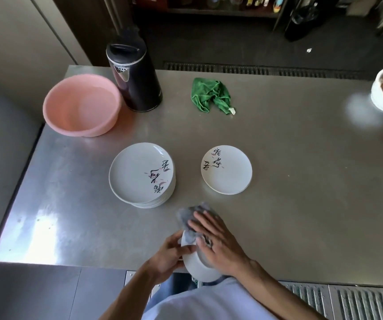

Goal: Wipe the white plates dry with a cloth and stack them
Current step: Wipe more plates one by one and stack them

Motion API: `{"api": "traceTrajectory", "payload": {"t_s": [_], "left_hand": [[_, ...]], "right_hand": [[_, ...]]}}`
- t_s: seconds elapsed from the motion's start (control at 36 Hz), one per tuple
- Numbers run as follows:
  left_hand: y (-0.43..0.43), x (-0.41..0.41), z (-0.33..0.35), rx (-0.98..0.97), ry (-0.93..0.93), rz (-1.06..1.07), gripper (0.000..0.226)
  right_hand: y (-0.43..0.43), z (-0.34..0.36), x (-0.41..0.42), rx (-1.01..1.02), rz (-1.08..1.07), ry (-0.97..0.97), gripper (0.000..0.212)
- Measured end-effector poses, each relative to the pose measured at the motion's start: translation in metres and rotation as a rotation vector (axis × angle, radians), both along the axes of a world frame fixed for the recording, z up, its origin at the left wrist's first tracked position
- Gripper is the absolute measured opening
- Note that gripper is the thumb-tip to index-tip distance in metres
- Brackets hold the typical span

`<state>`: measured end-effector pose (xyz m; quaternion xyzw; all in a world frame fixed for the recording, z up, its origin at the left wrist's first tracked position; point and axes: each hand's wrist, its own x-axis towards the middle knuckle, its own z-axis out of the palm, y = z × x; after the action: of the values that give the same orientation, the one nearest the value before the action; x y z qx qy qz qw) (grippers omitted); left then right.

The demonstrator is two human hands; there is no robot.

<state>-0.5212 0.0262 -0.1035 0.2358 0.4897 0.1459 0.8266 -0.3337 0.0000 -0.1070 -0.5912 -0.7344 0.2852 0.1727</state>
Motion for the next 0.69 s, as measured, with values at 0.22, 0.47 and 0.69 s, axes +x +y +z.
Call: {"api": "traceTrajectory", "payload": {"t_s": [0.22, 0.47, 0.69], "left_hand": [[0.014, 0.009, 0.001, -0.069, -0.071, 0.318, 0.052], [0.036, 0.023, 0.017, -0.174, -0.141, 0.317, 0.025], [0.038, 0.033, 0.016, 0.144, 0.46, 0.136, 0.041]], "right_hand": [[-0.023, 0.014, 0.015, -0.151, -0.075, 0.041, 0.054], [-0.012, 0.036, 0.018, 0.183, -0.004, -0.122, 0.079], [0.024, 0.04, 0.044, -0.135, -0.703, 0.418, 0.01]]}}
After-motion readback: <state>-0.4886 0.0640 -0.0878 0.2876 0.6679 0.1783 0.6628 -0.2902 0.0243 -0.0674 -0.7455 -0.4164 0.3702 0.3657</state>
